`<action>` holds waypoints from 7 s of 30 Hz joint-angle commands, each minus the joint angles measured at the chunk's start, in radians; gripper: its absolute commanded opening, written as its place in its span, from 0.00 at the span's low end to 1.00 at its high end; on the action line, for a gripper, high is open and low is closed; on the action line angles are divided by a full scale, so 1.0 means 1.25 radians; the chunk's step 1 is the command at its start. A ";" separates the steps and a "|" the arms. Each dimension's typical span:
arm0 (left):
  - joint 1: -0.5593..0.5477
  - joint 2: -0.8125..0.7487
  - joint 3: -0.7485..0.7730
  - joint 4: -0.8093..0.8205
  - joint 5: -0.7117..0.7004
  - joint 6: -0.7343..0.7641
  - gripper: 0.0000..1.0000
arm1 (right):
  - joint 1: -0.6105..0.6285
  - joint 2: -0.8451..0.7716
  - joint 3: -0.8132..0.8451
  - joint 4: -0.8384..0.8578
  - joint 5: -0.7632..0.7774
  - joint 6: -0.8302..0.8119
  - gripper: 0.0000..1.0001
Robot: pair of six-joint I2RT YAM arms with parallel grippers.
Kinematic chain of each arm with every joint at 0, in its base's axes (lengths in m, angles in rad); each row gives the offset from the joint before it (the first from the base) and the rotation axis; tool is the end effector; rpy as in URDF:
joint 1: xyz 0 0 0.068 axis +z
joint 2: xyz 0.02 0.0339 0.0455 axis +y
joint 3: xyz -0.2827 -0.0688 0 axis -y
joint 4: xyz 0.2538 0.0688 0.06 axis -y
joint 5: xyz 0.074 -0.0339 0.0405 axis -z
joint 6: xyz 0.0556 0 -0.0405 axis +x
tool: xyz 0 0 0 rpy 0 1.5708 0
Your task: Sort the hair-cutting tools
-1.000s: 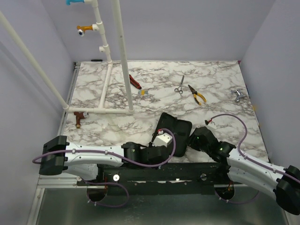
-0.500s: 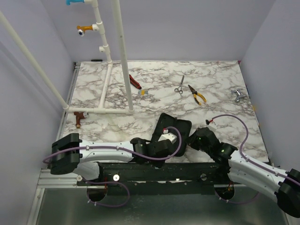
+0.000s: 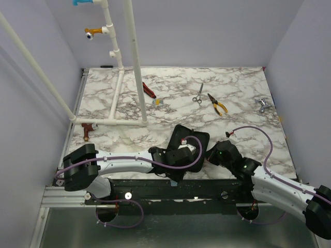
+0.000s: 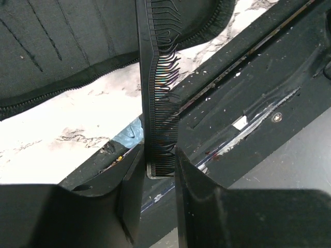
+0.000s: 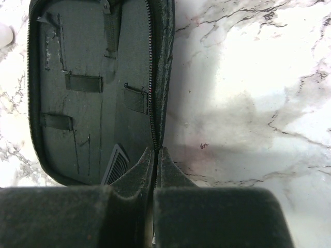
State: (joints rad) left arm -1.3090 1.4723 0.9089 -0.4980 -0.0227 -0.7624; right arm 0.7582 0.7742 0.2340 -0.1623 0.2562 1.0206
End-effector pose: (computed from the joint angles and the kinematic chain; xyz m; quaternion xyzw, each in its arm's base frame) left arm 0.0794 -0.2914 0.1969 0.2584 0.9325 -0.2111 0.1379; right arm 0.1287 0.1025 0.1495 0.1710 0.8850 0.2510 0.3528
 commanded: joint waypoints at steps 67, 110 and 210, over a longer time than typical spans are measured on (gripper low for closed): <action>0.127 0.268 0.225 0.008 -0.060 0.002 0.00 | 0.003 0.023 -0.054 0.066 -0.071 -0.016 0.01; 0.135 -0.081 0.118 -0.067 -0.210 0.007 0.68 | 0.003 -0.076 0.117 -0.173 0.044 -0.004 0.68; 0.313 -0.201 -0.327 0.529 0.062 -0.012 0.65 | -0.333 1.305 1.330 -0.193 0.161 -0.399 0.01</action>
State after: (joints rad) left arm -0.9123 1.2285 0.4721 0.1699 0.0795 -0.7895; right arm 0.3454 2.4027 1.9213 -0.3595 0.4629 0.5175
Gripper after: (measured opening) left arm 0.653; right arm 0.110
